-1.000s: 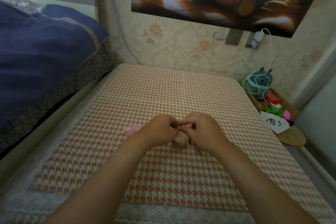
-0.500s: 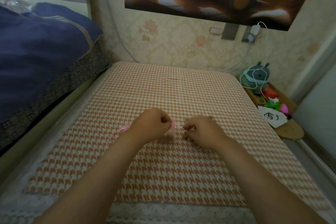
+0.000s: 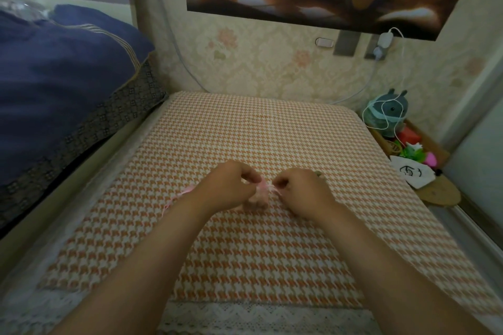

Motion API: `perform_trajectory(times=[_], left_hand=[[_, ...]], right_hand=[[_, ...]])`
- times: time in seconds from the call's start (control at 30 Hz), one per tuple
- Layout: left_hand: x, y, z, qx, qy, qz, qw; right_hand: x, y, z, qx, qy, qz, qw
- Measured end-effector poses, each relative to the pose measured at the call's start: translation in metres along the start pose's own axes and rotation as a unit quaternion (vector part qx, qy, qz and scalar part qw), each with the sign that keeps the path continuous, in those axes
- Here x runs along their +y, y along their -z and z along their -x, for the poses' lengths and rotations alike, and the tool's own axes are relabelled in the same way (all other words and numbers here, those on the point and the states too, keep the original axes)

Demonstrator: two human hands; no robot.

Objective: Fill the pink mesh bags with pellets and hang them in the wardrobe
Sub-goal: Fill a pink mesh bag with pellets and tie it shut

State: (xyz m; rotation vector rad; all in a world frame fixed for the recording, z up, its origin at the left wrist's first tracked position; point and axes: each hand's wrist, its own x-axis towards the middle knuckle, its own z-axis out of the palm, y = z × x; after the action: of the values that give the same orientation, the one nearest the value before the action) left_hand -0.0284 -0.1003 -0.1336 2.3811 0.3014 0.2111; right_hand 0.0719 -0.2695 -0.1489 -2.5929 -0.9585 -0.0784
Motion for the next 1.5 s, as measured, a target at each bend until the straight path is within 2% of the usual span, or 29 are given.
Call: perform_trajectory(times=[0.1, 0.17, 0.3, 0.4, 0.53, 0.73, 0.87, 1.0, 1.17, 1.5], left_hand=[[0.004, -0.003, 0.002, -0.021, -0.019, 0.003, 1.0], [0.007, -0.004, 0.002, -0.024, -0.029, 0.002, 0.999], [0.009, -0.006, 0.002, -0.025, -0.031, 0.018, 0.999], [0.01, -0.006, 0.004, -0.033, -0.031, 0.019, 0.999], [0.007, -0.003, 0.006, -0.045, -0.03, 0.019, 0.998], [0.004, -0.001, 0.005, -0.041, -0.027, 0.024, 0.998], [0.005, -0.002, 0.001, -0.017, -0.017, 0.023, 0.999], [0.005, -0.006, -0.003, -0.004, -0.017, -0.001, 1.0], [0.01, -0.009, -0.009, 0.002, -0.027, 0.002, 1.0], [0.012, -0.017, -0.017, -0.002, -0.028, -0.006, 1.0]], right_hand=[[-0.005, 0.018, -0.002, 0.087, -0.034, -0.111, 0.989], [-0.011, 0.03, 0.001, 0.135, -0.024, -0.171, 0.976], [-0.023, 0.034, 0.014, 0.117, 0.021, -0.229, 0.966], [-0.028, 0.024, 0.019, 0.085, 0.065, -0.208, 0.972], [-0.03, 0.015, 0.018, 0.079, 0.124, -0.089, 0.985], [-0.029, 0.006, 0.01, 0.06, 0.152, -0.064, 0.984], [-0.017, 0.012, 0.006, 0.086, 0.116, -0.105, 0.984], [0.016, 0.02, -0.001, 0.121, 0.016, -0.102, 0.987], [0.06, 0.015, -0.007, 0.082, -0.098, -0.066, 0.99], [0.106, -0.016, -0.034, -0.016, -0.15, -0.01, 0.988]])
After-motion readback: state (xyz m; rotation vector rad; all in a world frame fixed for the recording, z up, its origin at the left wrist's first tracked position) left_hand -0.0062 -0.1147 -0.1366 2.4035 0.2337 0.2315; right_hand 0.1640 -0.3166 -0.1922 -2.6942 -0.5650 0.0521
